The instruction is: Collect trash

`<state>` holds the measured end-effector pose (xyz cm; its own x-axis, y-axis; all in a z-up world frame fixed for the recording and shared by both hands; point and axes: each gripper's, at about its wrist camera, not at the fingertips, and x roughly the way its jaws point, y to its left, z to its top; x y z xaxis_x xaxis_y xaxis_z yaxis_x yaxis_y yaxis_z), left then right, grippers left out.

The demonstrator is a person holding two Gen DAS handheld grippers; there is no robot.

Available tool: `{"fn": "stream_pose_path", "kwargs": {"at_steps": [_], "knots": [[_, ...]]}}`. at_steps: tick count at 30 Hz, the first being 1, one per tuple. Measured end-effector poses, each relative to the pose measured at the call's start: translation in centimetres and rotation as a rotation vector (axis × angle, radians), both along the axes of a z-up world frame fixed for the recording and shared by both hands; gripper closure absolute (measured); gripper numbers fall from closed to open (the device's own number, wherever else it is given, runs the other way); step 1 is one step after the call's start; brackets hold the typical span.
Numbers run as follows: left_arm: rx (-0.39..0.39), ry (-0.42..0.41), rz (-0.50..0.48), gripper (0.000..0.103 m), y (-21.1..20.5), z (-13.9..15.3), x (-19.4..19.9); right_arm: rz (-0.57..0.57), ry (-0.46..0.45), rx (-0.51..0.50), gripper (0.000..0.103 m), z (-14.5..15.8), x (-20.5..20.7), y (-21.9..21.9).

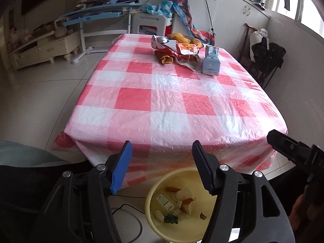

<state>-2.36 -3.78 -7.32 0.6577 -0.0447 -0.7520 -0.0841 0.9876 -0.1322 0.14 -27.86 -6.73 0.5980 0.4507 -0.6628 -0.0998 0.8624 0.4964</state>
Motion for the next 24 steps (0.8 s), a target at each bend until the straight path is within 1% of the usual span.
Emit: {"fn": "stream_pose_path", "kwargs": {"at_steps": [4, 12, 16, 24], "knots": [[-0.008, -0.009, 0.036, 0.042, 0.6, 0.0, 0.1, 0.006, -0.007, -0.017, 0.033, 0.0, -0.1, 0.3], [-0.019, -0.021, 0.074, 0.041, 1.0, 0.0, 0.2, 0.018, -0.017, -0.047, 0.033, 0.0, -0.3, 0.9], [-0.03, -0.025, 0.097, 0.038, 1.4, -0.1, 0.3, 0.029, -0.03, -0.07, 0.033, 0.2, -0.4, 1.3], [-0.034, -0.027, 0.105, 0.036, 1.6, -0.1, 0.3, 0.053, -0.049, -0.104, 0.033, 0.4, -0.7, 2.1]]}}
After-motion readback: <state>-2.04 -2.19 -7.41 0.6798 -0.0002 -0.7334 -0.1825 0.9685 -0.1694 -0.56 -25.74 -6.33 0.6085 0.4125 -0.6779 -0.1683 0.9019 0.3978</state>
